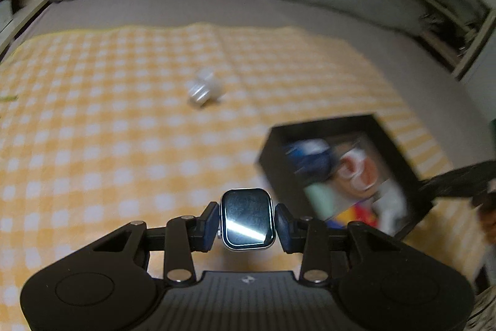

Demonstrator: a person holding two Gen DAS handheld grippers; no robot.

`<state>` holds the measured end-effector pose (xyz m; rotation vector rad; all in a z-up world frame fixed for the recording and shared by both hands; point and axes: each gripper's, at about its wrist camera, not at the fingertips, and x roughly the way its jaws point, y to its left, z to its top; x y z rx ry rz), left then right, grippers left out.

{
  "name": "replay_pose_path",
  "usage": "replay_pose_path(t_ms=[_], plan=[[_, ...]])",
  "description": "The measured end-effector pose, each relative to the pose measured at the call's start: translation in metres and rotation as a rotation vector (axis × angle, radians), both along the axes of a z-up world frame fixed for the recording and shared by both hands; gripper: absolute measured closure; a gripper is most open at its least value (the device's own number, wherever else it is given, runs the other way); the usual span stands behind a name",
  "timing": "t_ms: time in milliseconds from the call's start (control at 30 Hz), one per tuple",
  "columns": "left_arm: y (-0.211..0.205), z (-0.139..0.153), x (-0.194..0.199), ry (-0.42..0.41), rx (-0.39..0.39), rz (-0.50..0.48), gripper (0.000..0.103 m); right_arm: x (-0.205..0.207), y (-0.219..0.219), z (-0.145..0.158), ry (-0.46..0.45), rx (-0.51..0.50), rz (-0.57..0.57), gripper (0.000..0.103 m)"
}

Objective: Organize rigid objects
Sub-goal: 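Carry the smartwatch with the left tool into the box and release, then withdraw the left tool and lower it onto the white suction-cup holder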

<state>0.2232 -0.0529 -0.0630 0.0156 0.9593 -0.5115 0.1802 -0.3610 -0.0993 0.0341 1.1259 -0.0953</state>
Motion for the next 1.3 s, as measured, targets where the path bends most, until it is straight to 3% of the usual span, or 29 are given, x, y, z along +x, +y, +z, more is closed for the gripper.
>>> replay_pose_path(t_ms=[133,300,500,800,833,900,933,967,1167,1300], plan=[[-0.030,0.017,-0.002,-0.013,-0.064,-0.049,0.063,0.000,0.000,0.000,-0.002,0.006,-0.003,0.098],[-0.076,0.014,-0.003,0.028,-0.097,-0.092,0.063,0.000,0.000,-0.001,0.000,0.005,-0.001,0.098],[-0.121,-0.009,0.003,0.087,-0.057,-0.104,0.063,-0.001,0.000,-0.001,-0.003,0.010,-0.002,0.099],[-0.147,-0.032,0.021,0.135,-0.025,-0.082,0.062,-0.003,-0.003,0.002,-0.010,0.024,-0.003,0.099],[-0.148,-0.034,0.021,0.139,-0.024,-0.083,0.060,-0.003,-0.003,0.002,-0.009,0.023,-0.002,0.099],[-0.150,-0.036,0.021,0.147,-0.013,-0.092,0.037,-0.003,-0.003,0.002,-0.009,0.026,-0.002,0.099],[-0.150,-0.037,0.021,0.151,-0.004,-0.088,0.018,-0.003,-0.003,0.002,-0.009,0.026,-0.002,0.099],[-0.149,-0.037,0.020,0.154,0.007,-0.075,0.012,-0.004,-0.002,0.002,-0.008,0.029,-0.003,0.099],[-0.148,-0.033,0.015,0.129,0.038,-0.098,0.000,-0.005,-0.002,0.003,-0.009,0.033,-0.002,0.099],[-0.148,-0.028,0.009,0.100,0.061,-0.098,0.000,-0.005,-0.001,0.003,-0.008,0.033,-0.001,0.099]])
